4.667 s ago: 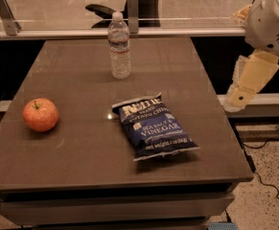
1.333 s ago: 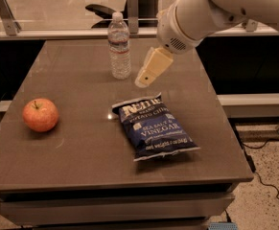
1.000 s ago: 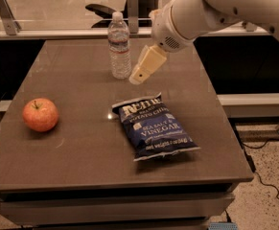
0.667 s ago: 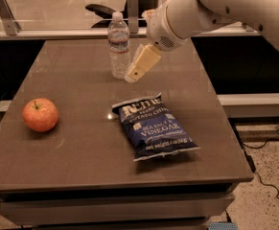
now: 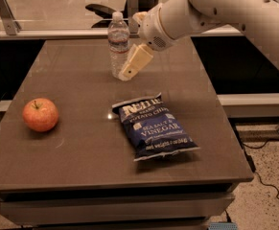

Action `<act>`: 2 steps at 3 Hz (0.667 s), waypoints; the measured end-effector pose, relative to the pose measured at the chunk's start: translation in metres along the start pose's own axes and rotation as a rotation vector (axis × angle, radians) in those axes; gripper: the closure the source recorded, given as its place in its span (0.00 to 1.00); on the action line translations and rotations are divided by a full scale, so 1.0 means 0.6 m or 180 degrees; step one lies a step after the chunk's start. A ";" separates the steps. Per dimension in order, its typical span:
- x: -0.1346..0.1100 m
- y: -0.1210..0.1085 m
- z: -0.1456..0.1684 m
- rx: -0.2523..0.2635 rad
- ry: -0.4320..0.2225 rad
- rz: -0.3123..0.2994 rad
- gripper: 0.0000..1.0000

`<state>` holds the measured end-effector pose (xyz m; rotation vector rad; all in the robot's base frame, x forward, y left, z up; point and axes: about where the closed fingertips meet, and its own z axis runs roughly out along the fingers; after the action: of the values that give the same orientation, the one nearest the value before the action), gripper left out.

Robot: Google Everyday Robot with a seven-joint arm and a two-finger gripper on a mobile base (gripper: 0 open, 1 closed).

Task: Knock water bottle over

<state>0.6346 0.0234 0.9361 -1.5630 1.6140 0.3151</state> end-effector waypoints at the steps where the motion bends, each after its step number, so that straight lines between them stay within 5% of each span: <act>1: -0.005 -0.004 0.019 -0.0060 -0.0065 -0.0019 0.00; 2: -0.008 -0.008 0.034 -0.0105 -0.0119 -0.0025 0.00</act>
Offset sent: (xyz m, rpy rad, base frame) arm 0.0202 0.0212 -0.0098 0.0435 0.0141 0.0554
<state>0.6465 0.0402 0.9289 -1.5789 1.5807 0.3663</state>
